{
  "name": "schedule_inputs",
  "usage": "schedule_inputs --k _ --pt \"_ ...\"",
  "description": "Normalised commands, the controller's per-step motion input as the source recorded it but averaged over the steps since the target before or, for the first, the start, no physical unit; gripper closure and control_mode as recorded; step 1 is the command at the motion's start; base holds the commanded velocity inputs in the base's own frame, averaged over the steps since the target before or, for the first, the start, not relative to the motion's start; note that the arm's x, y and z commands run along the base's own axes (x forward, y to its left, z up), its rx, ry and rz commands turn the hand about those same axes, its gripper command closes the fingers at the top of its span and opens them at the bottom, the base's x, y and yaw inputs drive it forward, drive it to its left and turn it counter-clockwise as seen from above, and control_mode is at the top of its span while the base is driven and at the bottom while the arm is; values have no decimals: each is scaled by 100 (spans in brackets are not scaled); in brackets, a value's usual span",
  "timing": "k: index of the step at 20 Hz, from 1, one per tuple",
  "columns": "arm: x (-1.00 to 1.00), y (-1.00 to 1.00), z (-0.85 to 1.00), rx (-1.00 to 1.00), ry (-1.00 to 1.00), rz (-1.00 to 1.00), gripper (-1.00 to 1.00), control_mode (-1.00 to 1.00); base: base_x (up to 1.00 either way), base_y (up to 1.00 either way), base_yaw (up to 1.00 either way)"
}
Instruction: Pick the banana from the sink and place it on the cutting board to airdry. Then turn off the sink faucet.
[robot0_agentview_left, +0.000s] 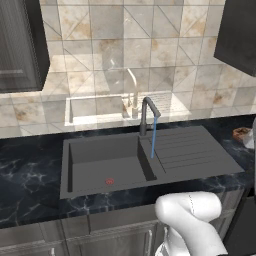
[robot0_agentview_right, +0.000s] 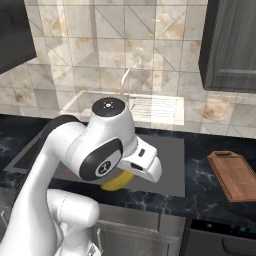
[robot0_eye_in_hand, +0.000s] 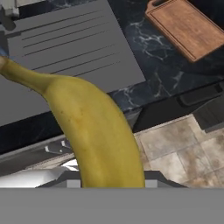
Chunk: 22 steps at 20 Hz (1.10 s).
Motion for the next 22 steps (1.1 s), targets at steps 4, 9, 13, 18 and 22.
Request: schedule_inputs --k 4,9,13,18,22 --pt "0 -42 0 -2 0 -5 100 -100 0 0 0" --pt "1 -39 0 -6 -2 -4 100 -100 0 0 0" --pt "0 -35 0 -9 -8 -3 100 -100 0 0 0" --pt "3 -45 -1 -6 -4 -2 100 -100 0 0 0" --pt "9 -42 0 -6 -10 -1 100 -100 0 0 0"
